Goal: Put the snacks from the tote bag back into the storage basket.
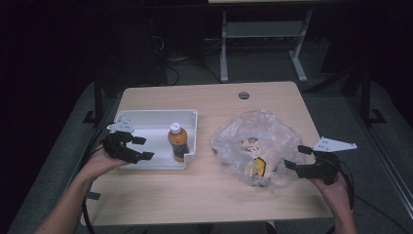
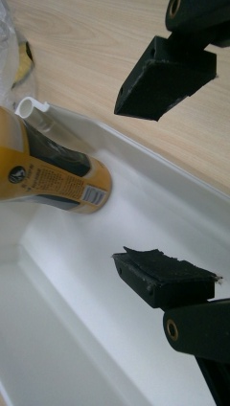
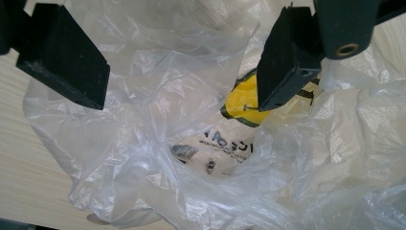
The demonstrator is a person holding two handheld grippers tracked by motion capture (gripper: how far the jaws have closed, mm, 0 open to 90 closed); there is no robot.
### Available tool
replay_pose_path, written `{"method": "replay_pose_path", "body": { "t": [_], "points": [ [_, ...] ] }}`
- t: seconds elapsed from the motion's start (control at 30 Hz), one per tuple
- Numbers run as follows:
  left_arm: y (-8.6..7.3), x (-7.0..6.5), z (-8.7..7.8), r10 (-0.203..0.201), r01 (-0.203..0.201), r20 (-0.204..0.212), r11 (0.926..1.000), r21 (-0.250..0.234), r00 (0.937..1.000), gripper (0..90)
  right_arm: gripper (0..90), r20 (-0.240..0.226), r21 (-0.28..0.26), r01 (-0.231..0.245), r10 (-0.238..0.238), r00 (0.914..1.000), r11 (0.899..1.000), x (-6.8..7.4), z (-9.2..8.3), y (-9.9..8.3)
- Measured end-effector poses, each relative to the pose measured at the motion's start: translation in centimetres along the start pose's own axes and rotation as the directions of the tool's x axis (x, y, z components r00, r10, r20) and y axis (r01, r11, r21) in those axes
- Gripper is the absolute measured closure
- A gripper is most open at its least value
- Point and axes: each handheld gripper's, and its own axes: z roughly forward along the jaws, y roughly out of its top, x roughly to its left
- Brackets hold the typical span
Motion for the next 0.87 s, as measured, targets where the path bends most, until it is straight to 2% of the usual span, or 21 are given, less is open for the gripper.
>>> {"method": "replay_pose_path", "body": {
  "t": [0.4,0.47,0.57,0.67,0.87],
  "points": [
    [-1.7,0.0,0.5,-0.026,0.026,-0.006,0.9997,-0.001,0.9996,24.8,18.4,-0.006,0.005,0.002,-0.002,1.0000,1.000,0.1,0.3,0.1],
    [-2.0,-0.1,0.5,-0.034,0.034,0.012,0.9994,-0.004,0.9994,24.7,18.3,-0.009,0.007,0.004,-0.004,1.0000,1.000,0.1,0.4,0.1],
    [-2.4,-0.3,0.6,-0.023,0.023,0.006,0.9997,0.002,0.9997,24.7,18.3,-0.014,0.010,0.009,-0.009,0.9999,1.000,0.1,0.4,0.2],
    [-3.0,-0.4,0.6,-0.042,0.042,-0.001,0.9991,-0.001,0.9991,24.2,18.3,-0.015,0.007,0.015,-0.015,0.9998,1.000,0.2,0.4,0.2],
    [-4.1,-0.9,0.5,-0.046,0.046,0.007,0.9990,-0.002,0.9989,24.1,18.3,-0.017,0.019,0.024,-0.024,0.9996,1.000,0.5,0.5,0.1]
  ]
}}
